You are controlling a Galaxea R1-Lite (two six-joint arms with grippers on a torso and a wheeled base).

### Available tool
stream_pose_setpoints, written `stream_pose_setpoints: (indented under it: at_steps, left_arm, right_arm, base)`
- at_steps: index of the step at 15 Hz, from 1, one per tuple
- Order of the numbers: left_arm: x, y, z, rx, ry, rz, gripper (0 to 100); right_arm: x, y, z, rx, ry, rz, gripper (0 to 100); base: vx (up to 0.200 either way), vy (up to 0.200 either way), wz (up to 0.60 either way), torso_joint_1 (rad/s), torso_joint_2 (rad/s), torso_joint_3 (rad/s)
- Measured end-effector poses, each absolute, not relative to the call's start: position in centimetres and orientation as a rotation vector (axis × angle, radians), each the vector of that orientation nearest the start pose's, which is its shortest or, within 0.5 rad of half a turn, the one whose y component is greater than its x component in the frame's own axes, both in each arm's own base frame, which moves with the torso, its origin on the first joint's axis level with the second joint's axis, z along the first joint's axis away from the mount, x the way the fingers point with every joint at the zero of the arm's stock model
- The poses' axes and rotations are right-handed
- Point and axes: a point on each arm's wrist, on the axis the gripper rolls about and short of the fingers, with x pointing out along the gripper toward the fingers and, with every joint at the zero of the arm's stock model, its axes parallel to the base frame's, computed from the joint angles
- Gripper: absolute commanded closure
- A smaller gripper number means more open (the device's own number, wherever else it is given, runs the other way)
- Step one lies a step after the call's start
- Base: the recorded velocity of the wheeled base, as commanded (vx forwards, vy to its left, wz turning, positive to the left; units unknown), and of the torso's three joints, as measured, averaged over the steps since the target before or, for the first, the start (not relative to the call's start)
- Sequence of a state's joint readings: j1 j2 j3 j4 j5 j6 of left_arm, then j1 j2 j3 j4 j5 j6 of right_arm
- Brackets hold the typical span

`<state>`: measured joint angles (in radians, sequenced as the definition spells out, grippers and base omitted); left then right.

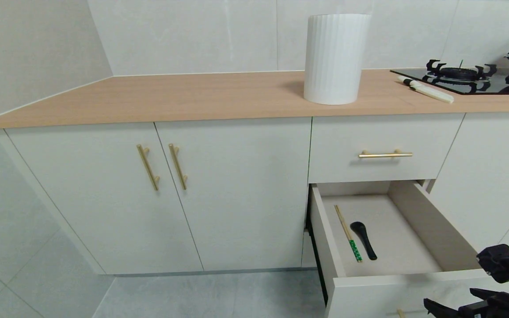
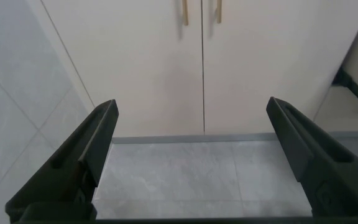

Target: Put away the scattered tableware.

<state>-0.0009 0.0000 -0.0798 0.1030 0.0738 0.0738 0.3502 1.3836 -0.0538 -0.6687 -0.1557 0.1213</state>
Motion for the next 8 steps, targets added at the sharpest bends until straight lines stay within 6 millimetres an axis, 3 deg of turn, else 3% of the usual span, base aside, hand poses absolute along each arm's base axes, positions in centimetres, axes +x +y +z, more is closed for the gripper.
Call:
stream_pose_setpoints:
  at_steps: [8]
  left_arm:
    - [-2.9,0.2,8.7,0.075,0.027,0.072,0]
  right_arm:
    - [15.3,5.1,7.0,-0.029,0.734,0.109,0]
  base:
    - [0.0,0.0,0.0,0.0,0.0,0.0]
